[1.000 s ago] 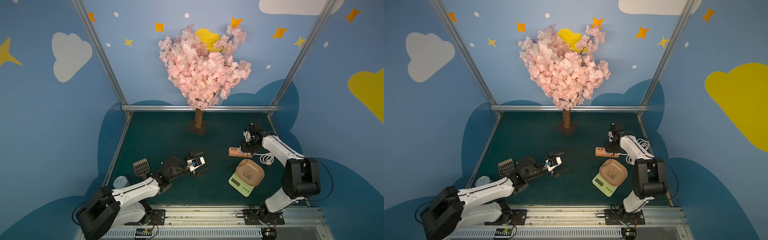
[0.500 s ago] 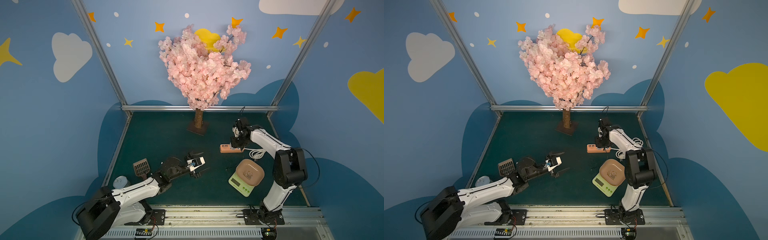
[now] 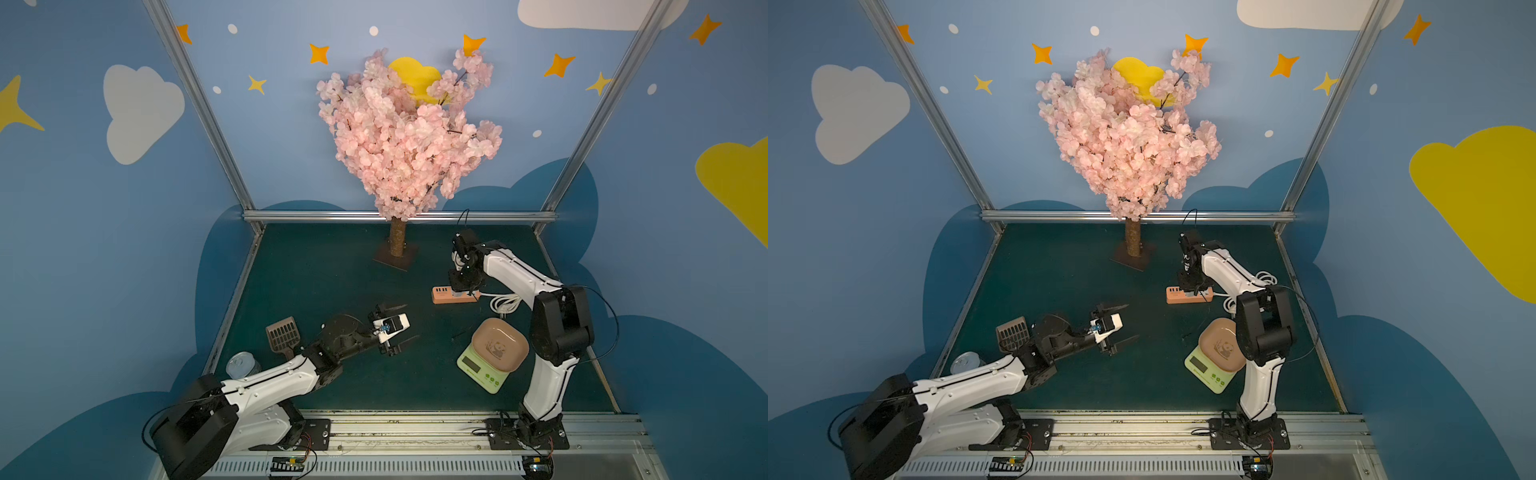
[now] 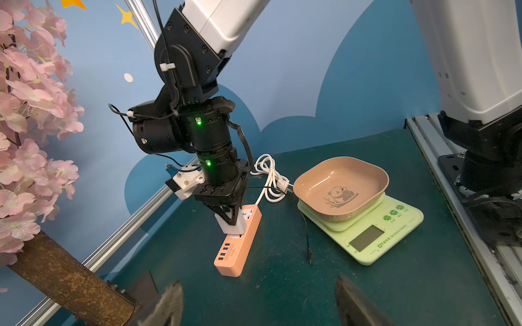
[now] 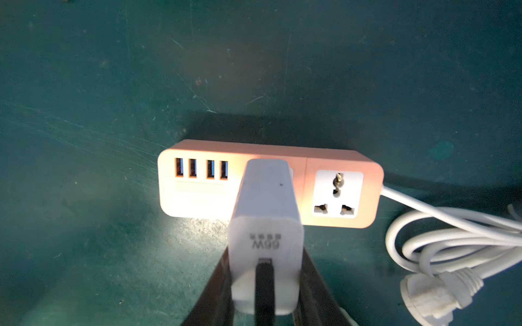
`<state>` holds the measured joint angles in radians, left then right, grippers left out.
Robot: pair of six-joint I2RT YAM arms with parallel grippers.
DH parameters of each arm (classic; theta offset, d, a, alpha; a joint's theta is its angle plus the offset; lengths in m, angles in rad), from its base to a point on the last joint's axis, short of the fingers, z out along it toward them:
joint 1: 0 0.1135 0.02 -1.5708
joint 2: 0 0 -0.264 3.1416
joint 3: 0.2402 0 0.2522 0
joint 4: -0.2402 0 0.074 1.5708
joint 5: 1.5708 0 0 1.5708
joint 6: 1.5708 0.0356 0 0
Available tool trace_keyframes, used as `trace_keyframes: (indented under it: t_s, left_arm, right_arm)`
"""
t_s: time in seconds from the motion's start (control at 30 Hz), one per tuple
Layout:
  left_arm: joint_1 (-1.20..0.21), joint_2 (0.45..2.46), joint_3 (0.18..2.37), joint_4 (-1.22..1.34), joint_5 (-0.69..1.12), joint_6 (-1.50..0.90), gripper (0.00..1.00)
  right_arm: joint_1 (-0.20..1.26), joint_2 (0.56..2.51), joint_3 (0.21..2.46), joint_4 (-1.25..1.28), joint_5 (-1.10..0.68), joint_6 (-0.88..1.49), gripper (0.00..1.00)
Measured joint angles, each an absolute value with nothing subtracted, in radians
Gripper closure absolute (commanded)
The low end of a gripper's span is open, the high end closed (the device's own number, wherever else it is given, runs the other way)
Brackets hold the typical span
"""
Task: Charge the electronic scale
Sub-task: Insert the plug into the socket.
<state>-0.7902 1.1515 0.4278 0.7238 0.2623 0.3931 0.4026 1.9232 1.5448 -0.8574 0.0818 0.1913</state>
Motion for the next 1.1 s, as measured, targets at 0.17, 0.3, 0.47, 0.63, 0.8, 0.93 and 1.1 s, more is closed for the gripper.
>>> trace_keyframes:
  t_s: [0.17,0.3,0.47,0.63,0.8,0.93,1.1]
  left_arm:
    - [-0.790,1.151,0.428,0.722,0.262,0.392,0.16]
    - [-0.790,1.151,0.428,0.720,0.262,0.392,0.16]
    - [-0.790,1.152,0.428,0.719,0.262,0.390,0.16]
    - [-0.790,1.153,0.428,0.719,0.263,0.388,0.16]
    - [-0.790,1.155,0.428,0.718,0.263,0.388,0.16]
    - [-0.790,1.157,0.428,0.718,0.263,0.389,0.16]
    - [-0.790,1.160,0.428,0.714,0.266,0.388,0.16]
  right_arm:
    - [0.406,1.949,1.575,-0.881,0.086,0.196,0.90]
    - [0.406,1.961,1.589,-0.893,0.086,0.199,0.90]
    - [0.406,1.964,1.591,-0.893,0.085,0.204,0.90]
    - [0.406,1.965,1.589,-0.889,0.085,0.208,0.90]
    - [0.406,1.965,1.581,-0.879,0.085,0.210,0.90]
    - [0.406,1.966,1.582,-0.879,0.086,0.209,0.90]
    - [0.405,1.976,1.591,-0.879,0.085,0.209,0.90]
